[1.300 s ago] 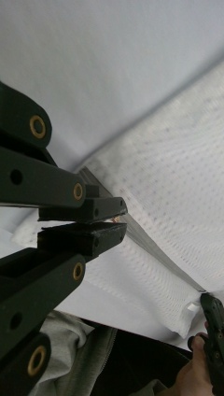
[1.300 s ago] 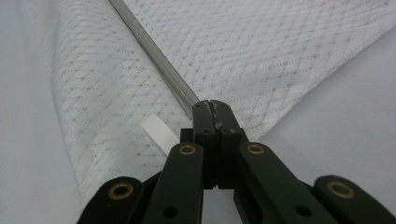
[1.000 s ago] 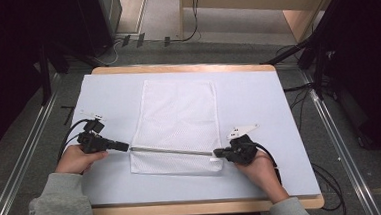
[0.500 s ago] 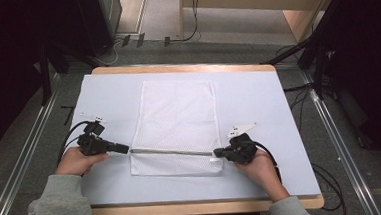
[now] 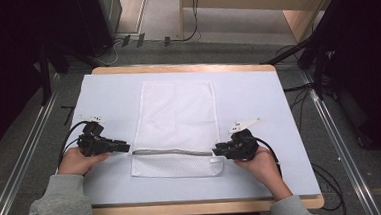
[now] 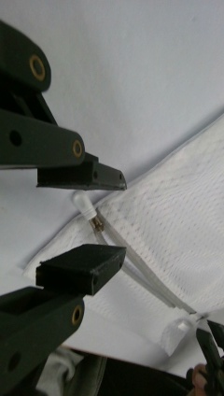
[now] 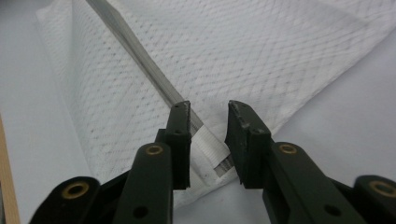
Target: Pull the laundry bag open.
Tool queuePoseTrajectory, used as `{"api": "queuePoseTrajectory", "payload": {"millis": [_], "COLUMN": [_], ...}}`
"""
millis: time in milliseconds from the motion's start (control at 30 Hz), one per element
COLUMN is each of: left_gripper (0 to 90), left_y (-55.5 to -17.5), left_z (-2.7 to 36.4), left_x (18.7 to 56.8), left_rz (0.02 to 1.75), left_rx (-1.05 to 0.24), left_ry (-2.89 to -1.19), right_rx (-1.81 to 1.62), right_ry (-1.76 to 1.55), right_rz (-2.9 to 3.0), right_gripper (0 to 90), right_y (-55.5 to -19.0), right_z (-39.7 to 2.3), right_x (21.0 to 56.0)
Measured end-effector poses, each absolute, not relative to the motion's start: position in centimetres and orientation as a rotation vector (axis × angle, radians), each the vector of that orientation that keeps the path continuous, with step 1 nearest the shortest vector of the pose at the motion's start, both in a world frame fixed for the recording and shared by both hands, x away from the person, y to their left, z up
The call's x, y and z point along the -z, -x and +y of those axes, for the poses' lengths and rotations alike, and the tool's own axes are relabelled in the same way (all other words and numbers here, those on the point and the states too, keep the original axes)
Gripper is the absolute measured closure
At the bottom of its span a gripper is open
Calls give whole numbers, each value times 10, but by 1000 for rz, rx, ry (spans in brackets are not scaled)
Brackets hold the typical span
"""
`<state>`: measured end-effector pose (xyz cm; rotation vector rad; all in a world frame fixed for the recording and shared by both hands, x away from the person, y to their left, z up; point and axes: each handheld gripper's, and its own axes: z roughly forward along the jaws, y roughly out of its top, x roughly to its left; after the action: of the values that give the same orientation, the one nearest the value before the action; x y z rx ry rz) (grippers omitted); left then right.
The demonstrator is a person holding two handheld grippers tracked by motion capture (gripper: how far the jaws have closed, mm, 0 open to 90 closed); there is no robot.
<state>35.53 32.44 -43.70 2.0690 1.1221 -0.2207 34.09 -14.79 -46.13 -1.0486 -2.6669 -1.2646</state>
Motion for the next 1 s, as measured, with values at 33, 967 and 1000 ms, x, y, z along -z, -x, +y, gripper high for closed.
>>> {"api": "queuePoseTrajectory", "payload": {"millis": [33, 967, 1000], "left_gripper": [560, 364, 363], "left_y": [-355, -359, -360], "left_z": [324, 343, 343], "left_x": [437, 435, 435], "left_rz": [1123, 1233, 1241], "left_rx": [206, -14, -19], "left_ry": [-2069, -2023, -2022], "right_rx": [1274, 1335, 1338], "right_ry": [1049, 1266, 1267], "right_rz": [-2672, -2684, -2682], "right_gripper": [685, 441, 440], "right_y": [-341, -356, -356], "right_z": [-149, -192, -193], "right_x": [461, 463, 464]}}
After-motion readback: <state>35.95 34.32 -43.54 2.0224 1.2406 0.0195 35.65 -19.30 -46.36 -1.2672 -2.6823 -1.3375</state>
